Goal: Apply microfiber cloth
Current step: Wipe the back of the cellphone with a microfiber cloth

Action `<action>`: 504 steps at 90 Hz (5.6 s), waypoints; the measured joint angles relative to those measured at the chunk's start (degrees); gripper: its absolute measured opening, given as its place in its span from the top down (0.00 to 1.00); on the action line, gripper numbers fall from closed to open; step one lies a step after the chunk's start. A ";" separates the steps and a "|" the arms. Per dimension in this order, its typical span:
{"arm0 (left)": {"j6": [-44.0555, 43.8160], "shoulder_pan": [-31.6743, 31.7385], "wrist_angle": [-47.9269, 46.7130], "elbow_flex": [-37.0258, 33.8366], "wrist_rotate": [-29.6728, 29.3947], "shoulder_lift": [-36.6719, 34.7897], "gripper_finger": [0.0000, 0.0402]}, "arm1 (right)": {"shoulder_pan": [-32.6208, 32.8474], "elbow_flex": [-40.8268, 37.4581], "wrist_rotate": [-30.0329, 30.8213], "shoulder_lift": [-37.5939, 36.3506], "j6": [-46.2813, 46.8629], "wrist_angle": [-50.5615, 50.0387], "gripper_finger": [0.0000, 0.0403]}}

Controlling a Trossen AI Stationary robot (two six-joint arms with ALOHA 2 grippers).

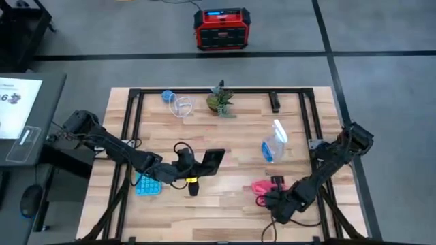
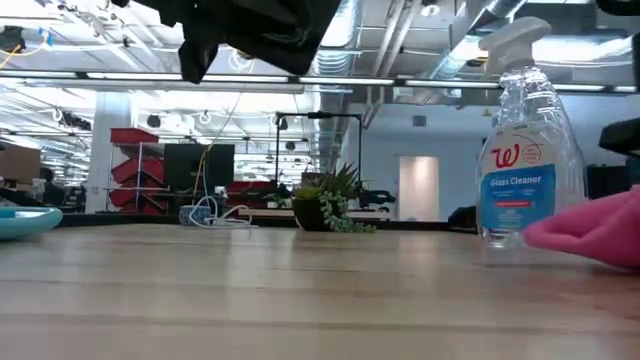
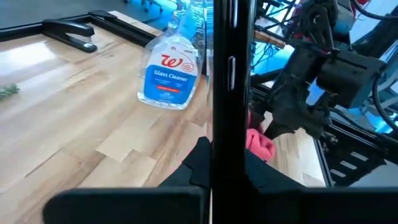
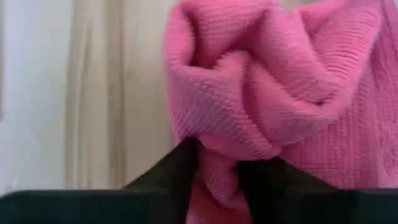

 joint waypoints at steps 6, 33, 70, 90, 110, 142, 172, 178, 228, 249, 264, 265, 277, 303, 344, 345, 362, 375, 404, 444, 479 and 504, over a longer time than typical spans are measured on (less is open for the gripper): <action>-0.12 0.03 0.02 0.00 0.35 0.01 0.99 | -1.30 1.22 -1.33 -1.07 -5.52 -1.33 0.58; 0.38 0.04 0.15 -0.02 7.51 0.04 0.99 | -14.60 10.67 -0.77 -8.27 -31.70 2.68 0.40; 2.84 0.04 0.31 -0.02 24.13 0.04 0.99 | -19.94 20.50 1.24 -13.31 -83.19 5.66 0.41; 2.73 0.04 0.27 -0.02 26.80 0.04 0.99 | -18.55 20.67 14.70 -12.19 -115.33 11.70 0.41; 2.27 0.22 0.35 -0.02 26.91 0.06 0.98 | -19.49 20.82 16.73 -8.08 -138.08 24.07 0.41; 1.77 0.22 0.00 -0.02 26.94 0.06 0.98 | -22.01 20.69 16.62 -0.62 -157.18 32.59 0.48; 0.97 0.92 0.59 -0.11 27.95 0.09 0.96 | -22.53 20.84 15.46 -0.60 -156.14 31.69 0.92; 0.97 1.32 0.60 -0.11 27.85 0.09 0.92 | -22.52 20.89 15.84 -0.62 -155.61 30.19 0.94; 13.13 6.83 -5.77 -0.02 28.27 -4.50 0.43 | -17.30 20.52 18.17 -0.38 -132.01 18.88 0.96; 24.48 5.52 -6.73 0.29 14.73 -7.46 0.42 | -17.26 20.74 26.77 -0.71 -104.27 11.23 0.96; 26.95 3.16 -7.58 2.17 10.68 -5.25 0.44 | -21.78 25.10 23.46 -0.36 -83.77 -4.83 0.96; 27.08 3.06 -7.62 2.31 10.39 -4.94 0.44 | -22.19 25.34 22.72 -0.38 -82.40 -5.38 0.96; 28.48 2.16 -7.77 4.39 8.29 -0.24 0.44 | -27.21 29.38 13.81 -0.34 -66.94 -11.71 0.96; 30.94 2.34 -7.51 12.84 -4.07 12.32 0.44 | -32.96 31.95 4.95 -0.36 -56.02 -18.34 0.95; 26.99 6.36 -18.89 22.14 2.15 20.96 0.54 | -31.99 31.95 2.67 6.20 -54.53 -22.76 0.95; 26.69 6.46 -18.97 22.14 2.54 21.07 0.54 | -31.99 31.95 2.66 6.20 -54.53 -22.74 0.95; 23.84 7.36 -18.09 22.25 4.02 23.31 0.60 | -31.99 32.57 2.50 5.96 -53.25 -21.91 0.95; 22.82 7.54 -17.44 22.29 3.57 24.49 0.61 | -31.65 33.61 1.58 5.89 -53.18 -21.95 0.95; 19.71 7.37 -20.10 22.27 3.07 24.56 0.94 | -31.29 33.63 1.00 5.89 -53.02 -20.84 0.86; -10.95 4.19 -28.48 14.94 -1.74 22.71 0.99 | -30.86 32.95 0.96 5.71 -39.84 -33.02 0.70; -36.79 1.68 12.19 -13.10 -0.92 15.27 0.99 | -22.75 27.23 1.34 -0.08 -29.66 -33.17 0.70; -45.49 1.78 15.82 -15.39 -3.46 18.03 0.98 | -18.48 26.79 1.51 -1.71 -27.50 -29.81 0.70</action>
